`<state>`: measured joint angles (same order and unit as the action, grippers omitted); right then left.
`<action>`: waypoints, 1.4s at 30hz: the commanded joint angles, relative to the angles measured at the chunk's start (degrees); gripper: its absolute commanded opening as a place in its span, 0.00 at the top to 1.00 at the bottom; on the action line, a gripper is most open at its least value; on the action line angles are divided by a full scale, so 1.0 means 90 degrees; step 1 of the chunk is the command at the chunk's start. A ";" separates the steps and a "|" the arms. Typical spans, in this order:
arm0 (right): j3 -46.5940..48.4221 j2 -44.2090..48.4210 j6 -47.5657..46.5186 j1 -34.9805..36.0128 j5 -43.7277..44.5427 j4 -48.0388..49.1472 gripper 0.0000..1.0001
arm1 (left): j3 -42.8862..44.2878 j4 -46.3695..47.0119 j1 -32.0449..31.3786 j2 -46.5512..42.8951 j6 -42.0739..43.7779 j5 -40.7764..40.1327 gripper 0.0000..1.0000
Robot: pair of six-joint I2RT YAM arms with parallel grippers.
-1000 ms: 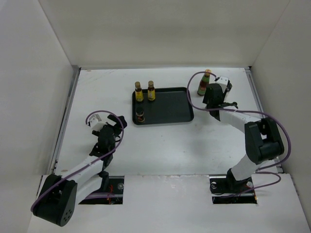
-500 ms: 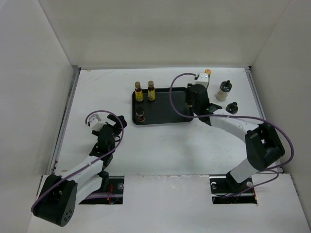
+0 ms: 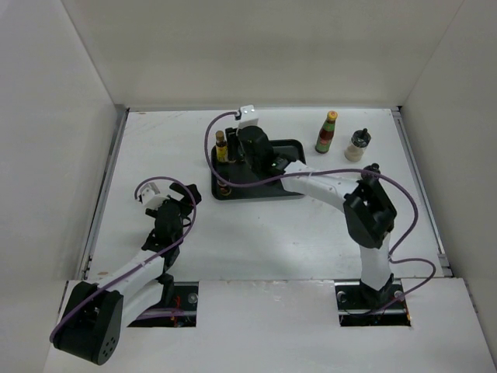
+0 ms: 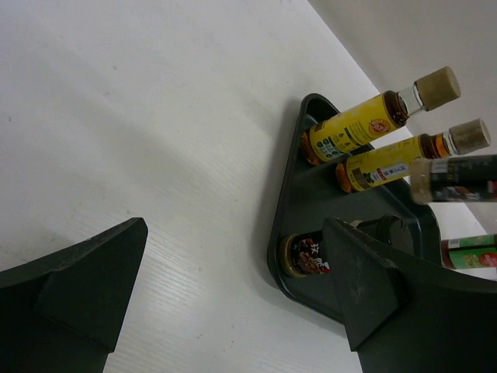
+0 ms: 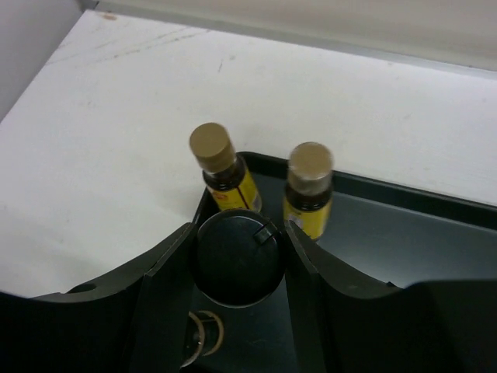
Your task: Organize the condiment bottles
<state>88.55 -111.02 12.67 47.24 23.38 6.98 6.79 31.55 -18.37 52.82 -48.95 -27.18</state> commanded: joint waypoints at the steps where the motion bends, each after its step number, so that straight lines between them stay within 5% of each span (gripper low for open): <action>1: 0.0570 -0.0271 -0.0138 0.0146 -0.0185 -0.0131 0.61 | -0.0022 0.0303 0.0035 -0.0097 -0.0040 -0.0036 0.00; 18: 0.1079 -0.1580 -0.0118 0.0292 -0.0332 -0.0268 0.58 | 0.0017 0.0303 0.0015 0.0010 -0.0040 0.0041 0.00; 24: 0.0991 -0.1580 -0.0069 0.0292 -0.0312 -0.0239 0.48 | 0.0047 0.0313 0.0005 0.0059 -0.0040 0.0061 0.00; 27: 0.0961 -0.1347 0.0096 0.0292 -0.0263 -0.0229 0.35 | 0.0047 0.0313 0.0005 0.0078 -0.0040 0.0041 0.00; 36: 0.1177 -0.0292 0.0682 0.0146 -0.0303 -0.0219 0.22 | 0.0076 0.0313 -0.0034 0.0108 -0.0020 0.0061 0.00; 42: -0.0654 0.1433 0.0624 -0.0263 0.0330 0.0356 0.25 | 0.0047 0.0283 0.0005 0.0001 -0.0010 0.0071 0.00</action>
<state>89.27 -107.63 17.56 47.88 21.54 5.04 6.79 31.55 -18.41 53.82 -48.93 -27.05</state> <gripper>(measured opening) 0.766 0.997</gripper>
